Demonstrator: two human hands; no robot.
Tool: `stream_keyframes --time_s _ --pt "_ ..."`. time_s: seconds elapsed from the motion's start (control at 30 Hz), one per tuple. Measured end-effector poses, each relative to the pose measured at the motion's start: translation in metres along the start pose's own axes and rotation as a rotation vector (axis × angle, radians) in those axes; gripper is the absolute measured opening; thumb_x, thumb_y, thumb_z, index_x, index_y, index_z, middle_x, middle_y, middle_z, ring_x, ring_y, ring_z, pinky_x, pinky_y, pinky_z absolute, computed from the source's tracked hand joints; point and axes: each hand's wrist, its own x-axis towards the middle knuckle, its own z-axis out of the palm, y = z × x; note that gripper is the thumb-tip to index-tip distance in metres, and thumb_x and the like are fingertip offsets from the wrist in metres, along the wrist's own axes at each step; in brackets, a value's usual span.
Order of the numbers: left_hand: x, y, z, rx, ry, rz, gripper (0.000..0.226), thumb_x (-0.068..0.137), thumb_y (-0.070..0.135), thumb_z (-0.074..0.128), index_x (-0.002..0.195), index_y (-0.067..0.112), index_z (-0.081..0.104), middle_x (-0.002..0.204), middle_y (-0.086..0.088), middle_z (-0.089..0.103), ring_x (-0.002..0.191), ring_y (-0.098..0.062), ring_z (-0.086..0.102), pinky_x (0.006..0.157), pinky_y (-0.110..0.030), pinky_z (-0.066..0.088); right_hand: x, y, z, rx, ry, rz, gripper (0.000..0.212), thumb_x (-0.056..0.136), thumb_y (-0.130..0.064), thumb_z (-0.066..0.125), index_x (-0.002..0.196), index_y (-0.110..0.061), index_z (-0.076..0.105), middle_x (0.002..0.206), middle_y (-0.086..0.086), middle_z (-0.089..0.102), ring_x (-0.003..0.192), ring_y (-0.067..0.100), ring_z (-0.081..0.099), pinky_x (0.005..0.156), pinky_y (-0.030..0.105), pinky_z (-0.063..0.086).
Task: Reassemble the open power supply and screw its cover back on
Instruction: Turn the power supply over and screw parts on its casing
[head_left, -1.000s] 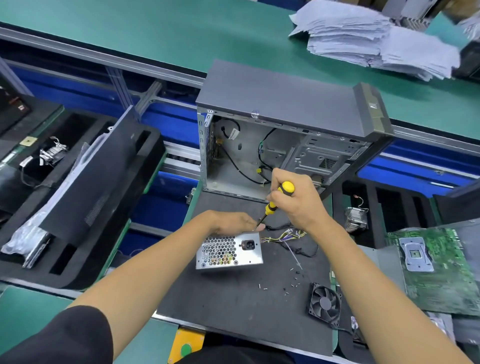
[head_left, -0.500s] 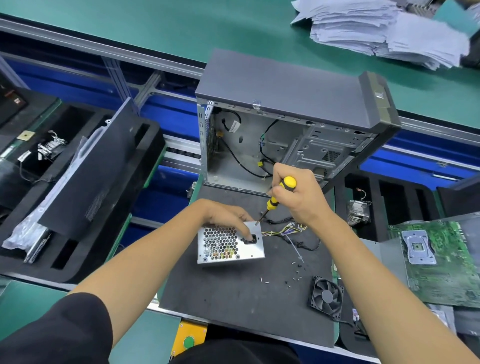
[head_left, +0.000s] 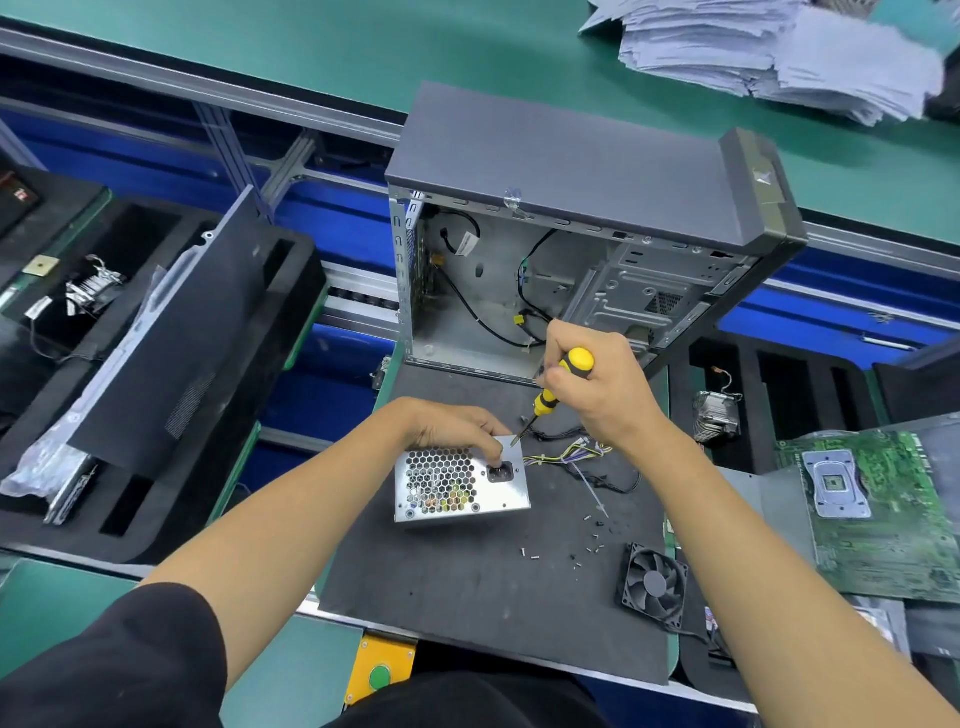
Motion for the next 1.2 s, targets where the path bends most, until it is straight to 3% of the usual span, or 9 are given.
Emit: stream_keyframes --time_s 0.2,0.37,0.53,0.8,0.97,1.03,1.1,1.2 --pt "0.003 -0.006 0.0 -0.028 0.027 0.032 0.016 0.101 0.015 0.06 0.1 0.022 0.075 0.09 0.008 0.078 0.075 -0.003 0.071 0.063 -0.012 0.051 -0.004 0.003 0.002 -0.026 -0.02 0.016 0.015 0.069 -0.027 0.053 0.064 -0.015 0.045 0.059 0.017 0.048 0.063 0.038 0.048 0.054 0.042 0.045" --pt "0.004 -0.01 0.001 -0.05 0.043 0.039 0.02 0.1 0.015 0.061 0.098 0.024 0.079 0.097 0.0 0.077 0.083 -0.011 0.07 0.07 -0.018 0.053 -0.009 0.008 0.005 -0.062 -0.032 0.04 0.016 0.07 -0.014 0.057 0.063 -0.016 0.044 0.055 0.009 0.045 0.059 0.031 0.044 0.053 0.045 0.045" --pt "0.003 -0.01 0.0 -0.05 0.037 0.047 0.023 0.101 0.016 0.061 0.093 0.028 0.079 0.092 0.006 0.077 0.077 -0.005 0.07 0.066 -0.014 0.051 -0.012 0.014 0.008 -0.066 -0.051 0.063 0.018 0.072 -0.009 0.059 0.063 -0.013 0.044 0.056 0.01 0.042 0.061 0.037 0.044 0.058 0.051 0.049" --pt "0.005 -0.011 -0.002 -0.004 0.074 0.024 0.018 0.101 0.015 0.062 0.095 0.023 0.077 0.09 0.003 0.077 0.075 -0.007 0.069 0.065 -0.015 0.05 -0.014 0.018 0.011 -0.103 -0.065 0.095 0.022 0.072 -0.014 0.059 0.061 -0.023 0.041 0.054 0.002 0.04 0.056 0.015 0.034 0.054 0.041 0.04" --pt "0.006 -0.012 -0.003 0.01 0.068 0.021 0.018 0.101 0.017 0.062 0.095 0.024 0.078 0.093 0.001 0.077 0.079 -0.01 0.068 0.07 -0.019 0.051 -0.014 0.019 0.01 -0.104 -0.075 0.124 0.021 0.072 -0.015 0.06 0.062 -0.021 0.042 0.054 0.004 0.041 0.056 0.015 0.035 0.054 0.039 0.039" --pt "0.007 -0.012 -0.003 0.016 0.067 0.028 0.021 0.1 0.017 0.063 0.091 0.026 0.079 0.093 0.002 0.077 0.08 -0.01 0.067 0.072 -0.021 0.05 -0.014 0.017 0.011 -0.123 -0.095 0.126 0.019 0.071 -0.017 0.06 0.062 -0.019 0.043 0.054 0.007 0.044 0.056 0.023 0.038 0.055 0.039 0.039" --pt "0.007 -0.012 -0.004 0.024 0.059 0.033 0.023 0.1 0.019 0.063 0.09 0.029 0.08 0.094 0.002 0.077 0.083 -0.012 0.067 0.077 -0.025 0.05 -0.014 0.015 0.011 -0.158 -0.128 0.122 0.019 0.072 -0.018 0.061 0.063 -0.018 0.044 0.055 0.009 0.046 0.06 0.029 0.042 0.057 0.039 0.04" --pt "0.009 -0.016 -0.005 0.035 0.053 0.03 0.015 0.098 0.023 0.066 0.094 0.026 0.08 0.099 -0.005 0.077 0.094 -0.022 0.067 0.091 -0.045 0.05 -0.012 0.01 0.011 -0.239 -0.231 0.111 0.023 0.076 -0.017 0.066 0.067 -0.018 0.044 0.058 0.006 0.047 0.064 0.028 0.043 0.06 0.04 0.042"
